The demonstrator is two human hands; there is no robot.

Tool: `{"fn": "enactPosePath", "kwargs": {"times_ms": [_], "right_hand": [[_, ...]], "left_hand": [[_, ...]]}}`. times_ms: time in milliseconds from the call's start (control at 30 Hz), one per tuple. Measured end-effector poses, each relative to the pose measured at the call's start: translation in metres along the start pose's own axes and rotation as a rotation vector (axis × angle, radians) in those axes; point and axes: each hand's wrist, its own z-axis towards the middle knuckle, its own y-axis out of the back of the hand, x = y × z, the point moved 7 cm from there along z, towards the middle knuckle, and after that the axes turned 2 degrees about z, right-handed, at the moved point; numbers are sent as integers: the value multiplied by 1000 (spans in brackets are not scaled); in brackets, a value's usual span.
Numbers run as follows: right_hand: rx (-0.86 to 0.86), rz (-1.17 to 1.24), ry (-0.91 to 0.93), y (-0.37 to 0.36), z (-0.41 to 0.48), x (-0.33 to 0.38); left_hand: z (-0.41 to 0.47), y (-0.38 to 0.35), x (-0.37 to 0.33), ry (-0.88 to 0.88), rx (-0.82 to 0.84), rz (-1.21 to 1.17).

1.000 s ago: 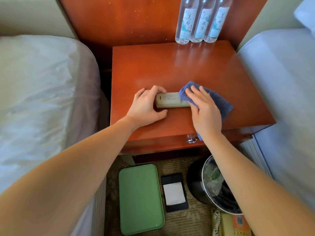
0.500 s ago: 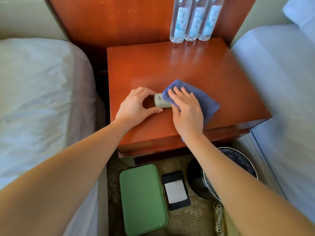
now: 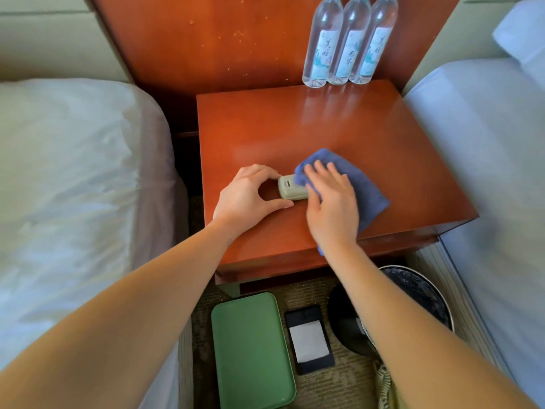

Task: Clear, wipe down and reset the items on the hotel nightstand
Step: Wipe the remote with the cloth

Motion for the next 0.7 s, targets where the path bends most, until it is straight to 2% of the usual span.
{"fn": "enactPosePath", "kwargs": {"times_ms": [100,167,200,333,400,467,567,633,700], "right_hand": [[114,26,160,-16,-10,34],[164,14,229,-12,-5,22],[173,12,230,-5,-1,9],[121,-46,37,25,12,-49],[48,-65,-27,25,12,-39],[13,-26,72,10,6,2],[116,12,222,-18,-10,46],[129,13,275,-10,-12,35],[103,7,243,10,-8,0]], "left_hand": [[-1,2,-2,-6,-1,-5],[-2,2,-2,-10,-1,-5],[-2,1,-1,-9,3,-2],[0,-1,2,12,27,4],[0,-1,1,14,20,3],[0,-1,0,8,12,-2],[-1,1,0,5,-5,-25],[-1,1,1,-4,0,-21],[-1,0,1,-10,12,-2]]}}
